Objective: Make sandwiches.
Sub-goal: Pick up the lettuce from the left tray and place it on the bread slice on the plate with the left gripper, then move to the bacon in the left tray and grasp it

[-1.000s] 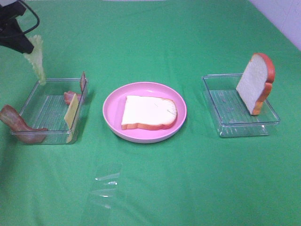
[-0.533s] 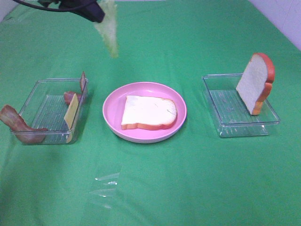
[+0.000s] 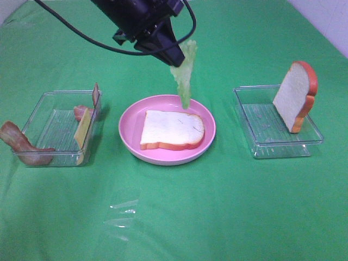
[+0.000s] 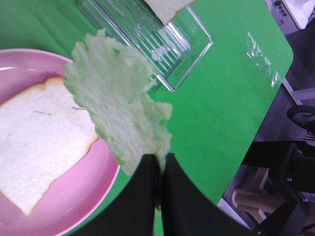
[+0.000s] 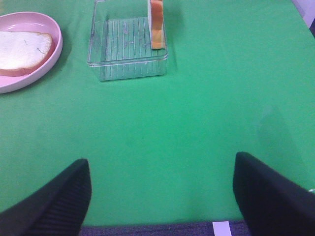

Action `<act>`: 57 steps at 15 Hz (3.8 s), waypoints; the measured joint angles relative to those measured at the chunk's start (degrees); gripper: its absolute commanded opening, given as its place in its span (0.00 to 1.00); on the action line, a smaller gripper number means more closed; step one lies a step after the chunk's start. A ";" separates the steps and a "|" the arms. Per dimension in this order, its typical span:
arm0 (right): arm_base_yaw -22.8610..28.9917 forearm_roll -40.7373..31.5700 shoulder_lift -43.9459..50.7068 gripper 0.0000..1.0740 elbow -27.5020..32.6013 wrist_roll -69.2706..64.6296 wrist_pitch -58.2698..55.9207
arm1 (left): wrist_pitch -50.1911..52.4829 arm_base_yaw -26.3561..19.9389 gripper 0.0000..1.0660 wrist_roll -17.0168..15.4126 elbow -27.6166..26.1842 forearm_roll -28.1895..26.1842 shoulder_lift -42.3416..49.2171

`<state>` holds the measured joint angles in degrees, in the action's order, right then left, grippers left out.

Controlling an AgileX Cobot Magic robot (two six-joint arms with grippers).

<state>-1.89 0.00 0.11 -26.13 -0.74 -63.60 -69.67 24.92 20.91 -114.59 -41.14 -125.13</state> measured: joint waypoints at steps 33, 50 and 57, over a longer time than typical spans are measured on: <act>0.00 0.00 0.00 0.72 0.00 0.00 0.00 | 6.88 3.21 0.26 -9.57 -3.27 23.38 -10.89; 0.00 0.00 0.00 0.72 0.00 0.00 0.00 | 0.11 -2.35 0.93 -25.50 -12.32 39.82 -0.06; 0.00 0.00 0.00 0.72 0.00 0.00 0.00 | -0.06 -9.11 0.92 -26.18 -4.76 39.94 -2.81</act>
<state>-1.89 0.00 0.11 -26.13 -0.74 -63.60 -69.73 15.81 -5.27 -119.35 -1.20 -127.94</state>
